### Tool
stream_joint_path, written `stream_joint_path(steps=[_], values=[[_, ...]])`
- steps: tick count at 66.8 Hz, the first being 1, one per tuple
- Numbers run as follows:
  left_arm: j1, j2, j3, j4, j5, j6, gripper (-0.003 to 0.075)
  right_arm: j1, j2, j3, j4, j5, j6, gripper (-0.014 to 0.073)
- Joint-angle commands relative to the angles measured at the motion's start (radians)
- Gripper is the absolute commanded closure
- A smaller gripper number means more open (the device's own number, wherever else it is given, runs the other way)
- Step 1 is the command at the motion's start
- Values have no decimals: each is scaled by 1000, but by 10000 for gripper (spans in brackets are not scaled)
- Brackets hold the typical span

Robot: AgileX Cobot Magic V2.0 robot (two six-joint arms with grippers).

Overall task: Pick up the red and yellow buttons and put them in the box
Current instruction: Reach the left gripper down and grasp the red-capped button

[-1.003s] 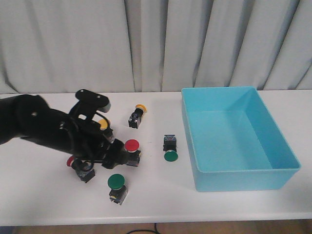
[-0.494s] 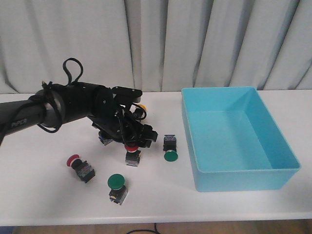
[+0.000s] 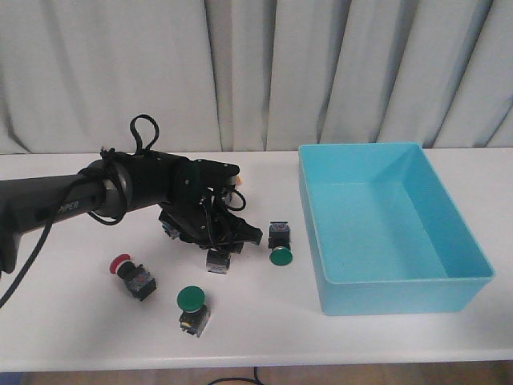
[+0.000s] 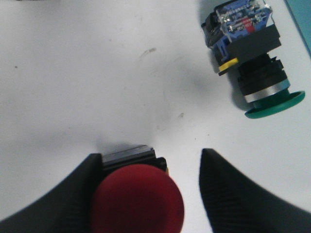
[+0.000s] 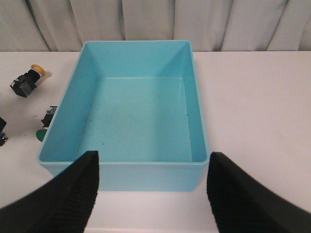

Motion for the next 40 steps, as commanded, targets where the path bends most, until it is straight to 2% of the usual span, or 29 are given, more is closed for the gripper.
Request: stream_joint_path(steps=[1, 12, 18, 40], values=[[-4, -56, -29, -6, -37, -7, 419, -4, 13, -32, -2, -66, -1, 117], [-4, -57, -29, -8, -30, -5, 541, -4, 13, -32, -2, -66, -1, 117], [-4, -75, -29, -8, -15, -1, 575, -4, 13, -32, -2, -66, -1, 117], [-29, -278, -29, -11, -27, 57, 595, -4, 13, -32, -2, -66, -1, 117]])
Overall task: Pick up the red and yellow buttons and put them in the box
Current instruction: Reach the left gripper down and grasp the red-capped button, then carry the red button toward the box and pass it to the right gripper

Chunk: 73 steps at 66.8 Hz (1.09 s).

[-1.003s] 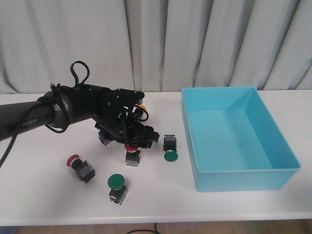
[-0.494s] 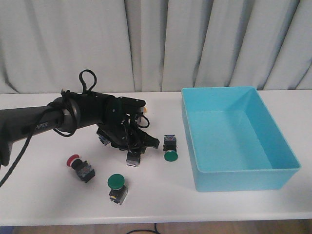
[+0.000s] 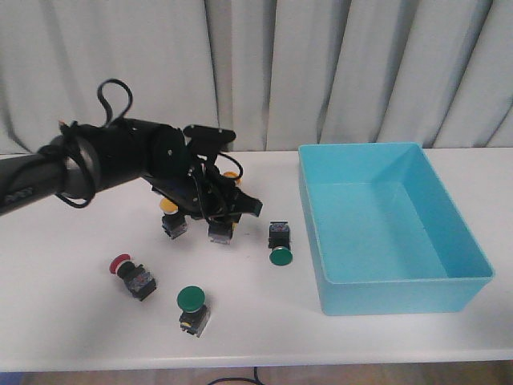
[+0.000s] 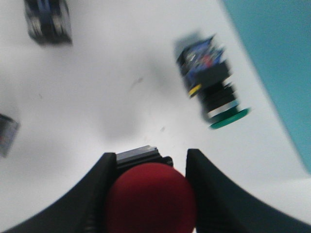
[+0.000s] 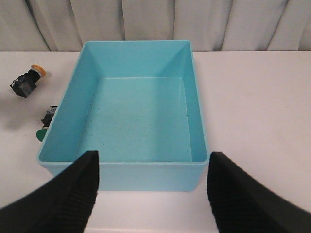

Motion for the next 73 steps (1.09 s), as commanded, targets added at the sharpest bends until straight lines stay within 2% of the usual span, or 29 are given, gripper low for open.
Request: stream_joint_path(steps=[1, 17, 28, 37, 45, 52, 58, 60, 69, 73], values=[[-29, -123, -29, -13, -52, 40, 595, -4, 13, -32, -2, -66, -1, 117], [-156, -180, -30, -22, -128, 243, 594, -4, 13, -32, -2, -66, -1, 117], [-221, -191, -30, -64, -86, 350, 592, -4, 13, -32, -2, -61, -1, 117], [-224, -236, -29, -239, -1, 521, 592, -4, 13, -32, -2, -33, -10, 117], [-165, -286, -23, -454, 109, 714, 592, -4, 13, -32, 15, -10, -49, 118], [-95, -336, 36, -630, 149, 857, 592, -4, 19, -36, 106, 20, -176, 128], [-44, -390, 127, -753, 144, 956, 592, -4, 50, -45, 239, 47, -308, 139], [-34, -408, 171, -786, 140, 988, 591, -4, 69, -52, 295, 61, -374, 143], [-26, -489, 310, -902, 145, 1304, 591, -4, 181, -97, 542, 136, -703, 155], [-26, -505, 345, -932, 155, 1400, 591, -4, 251, -127, 657, 186, -883, 155]])
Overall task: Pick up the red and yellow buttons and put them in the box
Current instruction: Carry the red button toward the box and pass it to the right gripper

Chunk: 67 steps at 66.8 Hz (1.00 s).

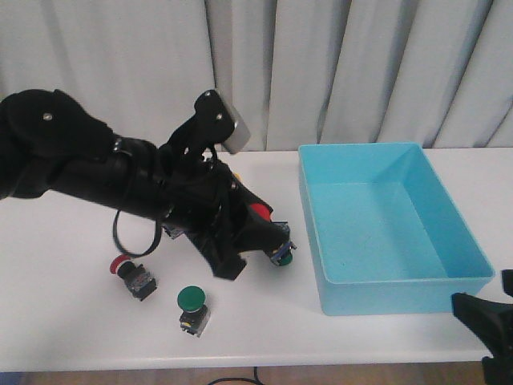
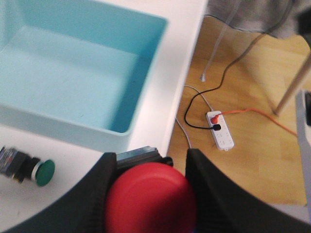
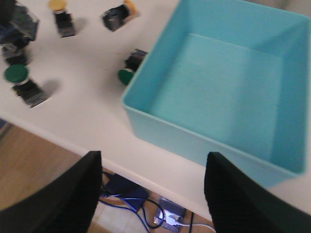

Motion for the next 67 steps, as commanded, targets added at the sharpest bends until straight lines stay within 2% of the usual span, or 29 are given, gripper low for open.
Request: stream_joint_path(steps=[1, 12, 25, 32, 38, 45, 57, 67], values=[[-1, -76, 28, -134, 1, 209, 591, -4, 100, -72, 212, 20, -281, 155], [-1, -77, 40, -156, 103, 399, 591, -4, 267, -118, 443, 110, -698, 154], [-1, -77, 40, -151, 163, 556, 591, -4, 409, -159, 643, 179, -1060, 133], [-1, -77, 40, -151, 180, 636, 591, -4, 447, -181, 697, 185, -1125, 85], [-1, -77, 40, -153, 183, 647, 591, 22, 476, -206, 688, 189, -1142, 50], [-1, -77, 40, -161, 189, 646, 591, 112, 501, -227, 662, 146, -1172, 46], [-1, -77, 40, -168, 192, 646, 591, 306, 546, -243, 553, -10, -1167, 46], [-1, -77, 40, -168, 197, 646, 591, 393, 592, -243, 545, -118, -1167, 46]])
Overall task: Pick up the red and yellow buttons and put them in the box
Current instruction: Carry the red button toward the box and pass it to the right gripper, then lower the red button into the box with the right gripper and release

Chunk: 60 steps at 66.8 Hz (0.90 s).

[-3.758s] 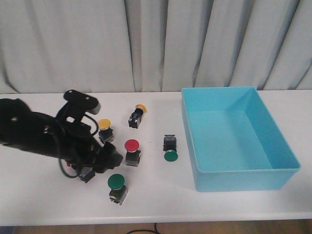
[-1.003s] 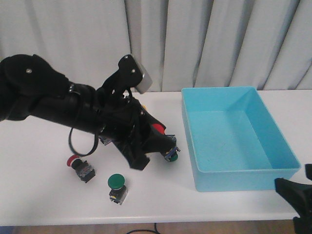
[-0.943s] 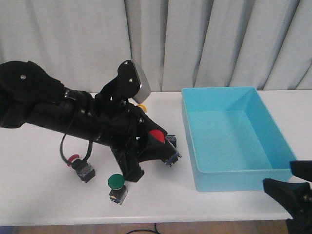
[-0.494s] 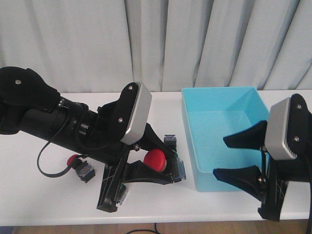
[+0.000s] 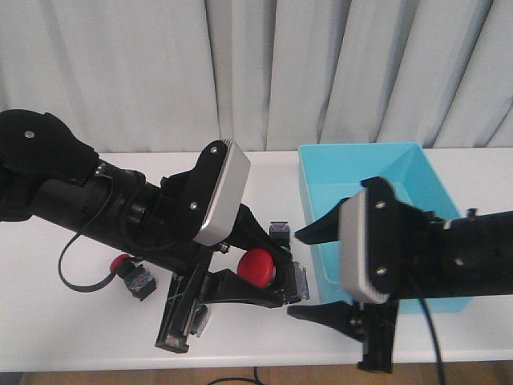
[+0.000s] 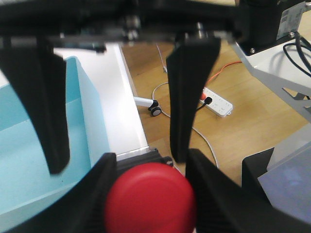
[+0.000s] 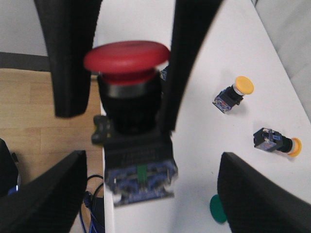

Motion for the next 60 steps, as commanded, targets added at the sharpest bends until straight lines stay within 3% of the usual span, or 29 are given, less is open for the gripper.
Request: stream_joint_path(steps=[1, 19, 44, 53, 60], values=[[-1, -41, -22, -75, 10, 3, 591, 45, 12, -32, 30, -73, -6, 48], [-1, -41, -22, -75, 11, 3, 591, 88, 58, -32, 38, -70, -6, 112], [-1, -41, -22, -75, 10, 3, 584, 88, 58, -32, 39, -73, -5, 321], [-1, -41, -22, -75, 10, 3, 544, 88, 58, -32, 39, -73, -5, 369], [-1, -41, -22, -75, 10, 3, 460, 88, 58, -32, 39, -73, -5, 372]])
